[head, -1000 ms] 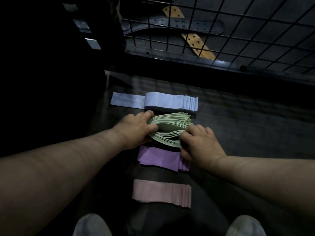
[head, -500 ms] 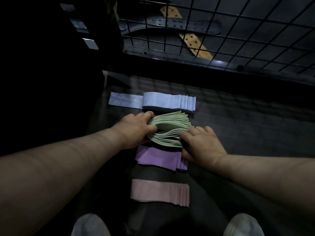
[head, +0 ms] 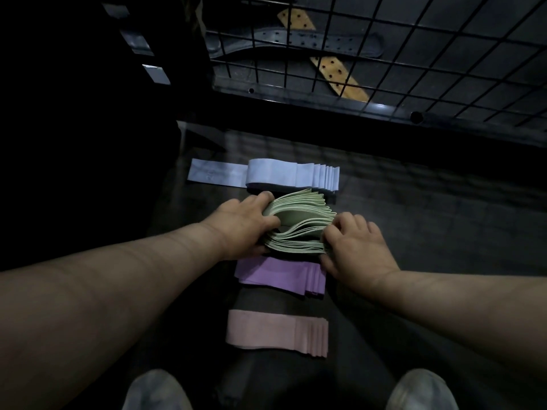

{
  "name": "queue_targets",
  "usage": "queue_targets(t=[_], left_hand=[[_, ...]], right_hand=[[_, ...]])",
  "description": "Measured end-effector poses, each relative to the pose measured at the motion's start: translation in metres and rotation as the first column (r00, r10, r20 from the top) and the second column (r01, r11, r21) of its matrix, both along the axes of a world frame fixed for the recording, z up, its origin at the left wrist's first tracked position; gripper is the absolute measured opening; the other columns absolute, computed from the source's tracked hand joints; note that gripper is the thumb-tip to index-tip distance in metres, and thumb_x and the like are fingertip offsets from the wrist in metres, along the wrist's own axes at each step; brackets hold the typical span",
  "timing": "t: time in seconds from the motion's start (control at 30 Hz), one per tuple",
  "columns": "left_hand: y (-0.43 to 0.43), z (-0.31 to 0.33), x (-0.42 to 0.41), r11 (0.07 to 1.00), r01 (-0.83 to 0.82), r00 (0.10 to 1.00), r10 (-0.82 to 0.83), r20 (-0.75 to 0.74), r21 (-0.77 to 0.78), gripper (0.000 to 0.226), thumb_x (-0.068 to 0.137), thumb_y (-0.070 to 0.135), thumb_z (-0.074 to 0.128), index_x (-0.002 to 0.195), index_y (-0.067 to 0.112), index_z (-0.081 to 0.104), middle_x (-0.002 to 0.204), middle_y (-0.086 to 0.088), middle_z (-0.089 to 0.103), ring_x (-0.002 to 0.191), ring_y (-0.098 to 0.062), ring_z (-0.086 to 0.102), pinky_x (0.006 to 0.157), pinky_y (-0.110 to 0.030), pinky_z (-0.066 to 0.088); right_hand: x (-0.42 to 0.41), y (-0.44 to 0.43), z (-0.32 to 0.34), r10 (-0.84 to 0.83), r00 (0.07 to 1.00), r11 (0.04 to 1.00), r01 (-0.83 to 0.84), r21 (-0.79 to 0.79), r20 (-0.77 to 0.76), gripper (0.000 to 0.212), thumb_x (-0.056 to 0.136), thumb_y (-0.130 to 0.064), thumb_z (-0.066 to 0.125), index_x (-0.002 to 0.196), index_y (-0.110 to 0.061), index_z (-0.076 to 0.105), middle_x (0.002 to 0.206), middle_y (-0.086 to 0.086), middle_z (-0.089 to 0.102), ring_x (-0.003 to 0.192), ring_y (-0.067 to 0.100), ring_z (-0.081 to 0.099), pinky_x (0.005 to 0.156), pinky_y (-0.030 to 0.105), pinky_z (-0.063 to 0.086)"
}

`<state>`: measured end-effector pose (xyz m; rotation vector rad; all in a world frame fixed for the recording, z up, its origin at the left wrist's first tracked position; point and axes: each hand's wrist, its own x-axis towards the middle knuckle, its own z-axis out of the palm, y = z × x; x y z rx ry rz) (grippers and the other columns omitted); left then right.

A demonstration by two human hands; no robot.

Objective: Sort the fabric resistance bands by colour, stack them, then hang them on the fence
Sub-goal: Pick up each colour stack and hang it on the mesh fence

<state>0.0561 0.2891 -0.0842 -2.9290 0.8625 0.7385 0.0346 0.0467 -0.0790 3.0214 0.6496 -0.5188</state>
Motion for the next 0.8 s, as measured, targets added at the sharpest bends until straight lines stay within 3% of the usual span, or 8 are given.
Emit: queue_targets(t=[0.1,0.23,0.43,0.63,0.8], left_hand=[[-0.001,0.001,0.001,0.999,0.015,1.000,-0.014,-0.010,0.038,0.049,0.084,0.058,0.059,0.128,0.036,0.050,0.148,-0.008,0.022,0.126,-0.025,0.041,0.090,-0.037,0.045],[0.004,0.003,0.001,0.996,0.045,0.999,-0.046,0.001,0.079,0.043,0.089,0.054,0.055,0.128,0.036,0.048,0.150,-0.007,0.023,0.128,-0.024,0.040,0.089,-0.036,0.042],[-0.004,0.004,-0.002,0.999,-0.027,0.999,0.028,-0.034,0.036,0.053,0.085,0.061,0.057,0.131,0.037,0.045,0.148,-0.007,0.023,0.126,-0.025,0.043,0.091,-0.039,0.046],[-0.006,0.003,-0.003,0.997,-0.048,0.996,0.053,-0.073,0.064,0.045,0.089,0.054,0.057,0.128,0.033,0.047,0.154,-0.007,0.017,0.129,-0.026,0.040,0.092,-0.039,0.043],[-0.010,0.009,-0.001,0.997,-0.003,0.997,0.009,-0.077,0.077,0.046,0.087,0.050,0.060,0.128,0.031,0.050,0.151,-0.004,0.025,0.125,-0.024,0.043,0.085,-0.036,0.043]], right_hand=[[-0.001,-0.002,0.003,-0.031,0.999,0.998,0.033,0.057,-0.045,0.030,0.069,-0.035,0.078,0.089,-0.017,0.064,0.105,0.008,0.052,0.092,0.031,0.052,0.077,0.040,0.044],[0.000,-0.004,0.009,-0.073,0.979,0.983,0.103,0.153,-0.192,0.024,0.086,-0.034,0.064,0.102,-0.020,0.056,0.122,0.001,0.038,0.107,0.022,0.045,0.096,0.035,0.039],[0.010,-0.004,0.011,-0.157,0.932,0.948,0.235,0.216,-0.326,0.021,0.090,-0.028,0.063,0.105,-0.019,0.052,0.117,-0.001,0.037,0.098,0.023,0.051,0.091,0.035,0.046],[0.012,-0.002,0.012,-0.167,0.952,0.963,0.213,0.163,-0.255,0.041,0.088,-0.028,0.062,0.124,-0.031,0.042,0.113,-0.001,0.041,0.105,0.025,0.051,0.092,0.035,0.038],[0.016,0.009,0.013,0.061,0.991,0.991,-0.047,0.123,-0.116,0.065,0.081,-0.030,0.063,0.142,-0.029,0.041,0.122,0.006,0.039,0.114,0.028,0.042,0.100,0.038,0.032]])
